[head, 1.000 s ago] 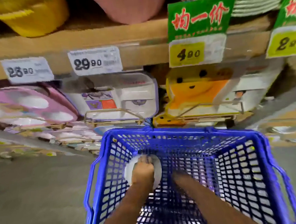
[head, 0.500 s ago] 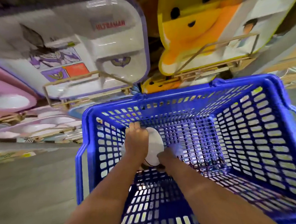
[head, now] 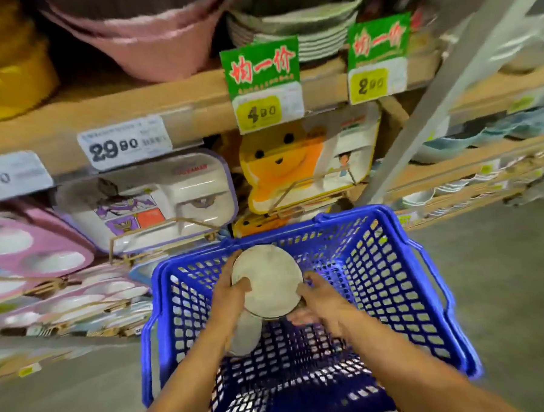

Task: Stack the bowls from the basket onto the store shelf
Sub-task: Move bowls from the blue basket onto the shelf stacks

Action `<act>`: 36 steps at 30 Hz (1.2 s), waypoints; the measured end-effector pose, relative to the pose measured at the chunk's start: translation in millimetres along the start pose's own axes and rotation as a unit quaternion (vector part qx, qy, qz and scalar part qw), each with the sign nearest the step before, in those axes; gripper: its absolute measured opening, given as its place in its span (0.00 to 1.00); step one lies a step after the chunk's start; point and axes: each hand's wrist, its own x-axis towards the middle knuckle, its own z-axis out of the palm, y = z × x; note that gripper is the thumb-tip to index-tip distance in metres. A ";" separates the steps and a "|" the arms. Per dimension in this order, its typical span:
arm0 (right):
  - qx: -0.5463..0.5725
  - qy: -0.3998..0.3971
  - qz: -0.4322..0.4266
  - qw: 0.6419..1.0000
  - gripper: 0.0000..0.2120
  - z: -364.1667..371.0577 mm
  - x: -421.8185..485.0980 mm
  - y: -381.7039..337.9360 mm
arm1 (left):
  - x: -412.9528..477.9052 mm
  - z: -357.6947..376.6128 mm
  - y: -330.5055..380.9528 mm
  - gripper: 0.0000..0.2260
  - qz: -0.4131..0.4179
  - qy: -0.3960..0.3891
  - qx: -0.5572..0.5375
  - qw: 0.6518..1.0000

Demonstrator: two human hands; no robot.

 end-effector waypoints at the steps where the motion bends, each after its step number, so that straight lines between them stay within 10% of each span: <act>1: 0.000 -0.017 -0.015 1.000 0.15 -5.3 -16.1 -12.5 | -8.0 -0.6 7.4 0.33 0.013 -0.003 -0.019 1.000; 9: -0.041 -0.021 -0.193 0.980 0.10 -31.6 -114.4 -90.0 | -62.2 25.2 107.2 0.28 0.140 0.067 -0.016 0.988; 15: 0.133 -0.027 -0.338 0.931 0.18 -35.9 -160.6 -140.1 | -110.6 46.2 177.0 0.23 0.193 -0.010 -0.055 0.980; 36: 0.313 -0.034 -0.420 0.851 0.15 -241.0 -300.1 -224.9 | -201.7 280.5 272.6 0.12 0.253 -0.104 -0.280 0.920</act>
